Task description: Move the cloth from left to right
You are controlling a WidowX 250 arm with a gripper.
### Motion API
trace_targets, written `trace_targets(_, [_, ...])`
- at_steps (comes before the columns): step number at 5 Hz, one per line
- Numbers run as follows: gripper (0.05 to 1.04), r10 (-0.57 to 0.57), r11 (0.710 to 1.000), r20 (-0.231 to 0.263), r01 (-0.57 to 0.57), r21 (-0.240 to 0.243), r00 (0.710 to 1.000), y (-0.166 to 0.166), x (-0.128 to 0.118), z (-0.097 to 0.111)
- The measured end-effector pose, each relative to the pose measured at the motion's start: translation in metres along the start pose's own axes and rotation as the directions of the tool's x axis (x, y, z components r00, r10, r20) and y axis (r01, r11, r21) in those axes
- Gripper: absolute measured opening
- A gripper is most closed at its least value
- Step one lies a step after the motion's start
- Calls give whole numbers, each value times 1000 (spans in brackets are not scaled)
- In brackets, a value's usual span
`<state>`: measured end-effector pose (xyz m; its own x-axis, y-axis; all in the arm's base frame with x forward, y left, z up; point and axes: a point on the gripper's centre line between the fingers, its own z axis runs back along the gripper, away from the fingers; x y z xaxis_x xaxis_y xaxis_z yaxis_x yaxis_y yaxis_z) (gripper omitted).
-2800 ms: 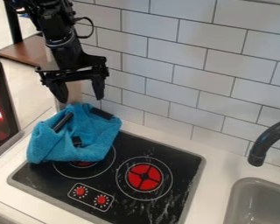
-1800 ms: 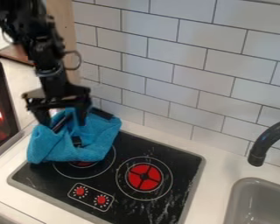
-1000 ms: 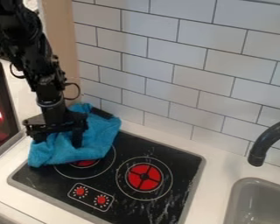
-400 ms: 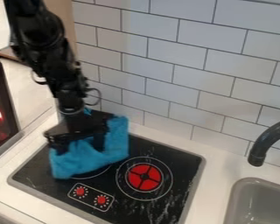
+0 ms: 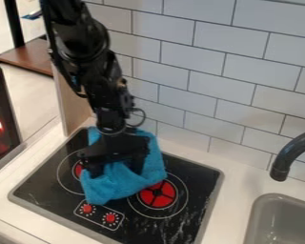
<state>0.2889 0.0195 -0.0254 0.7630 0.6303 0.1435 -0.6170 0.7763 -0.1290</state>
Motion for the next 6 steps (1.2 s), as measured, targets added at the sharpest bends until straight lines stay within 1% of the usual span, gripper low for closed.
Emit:
trace_targets(1, [999,6,1000,-8,-6,-18,1000,-5,-3,0])
trace_targets(2, [999,-21,999,-18,21,-24,1000,-11,-9,0])
trace_targets(3, [999,-37,999,-28,36,-22,999,-14,-13,6])
trace_targets(4, [999,-22,999,0,22,-40,1000,-18,-8,29])
trace_targets(5, [999,-9,997,26,11,-71,1000,-23,-4,51])
trace_targets(6, [999,-11,997,17,12,-71,1000,-22,-6,59])
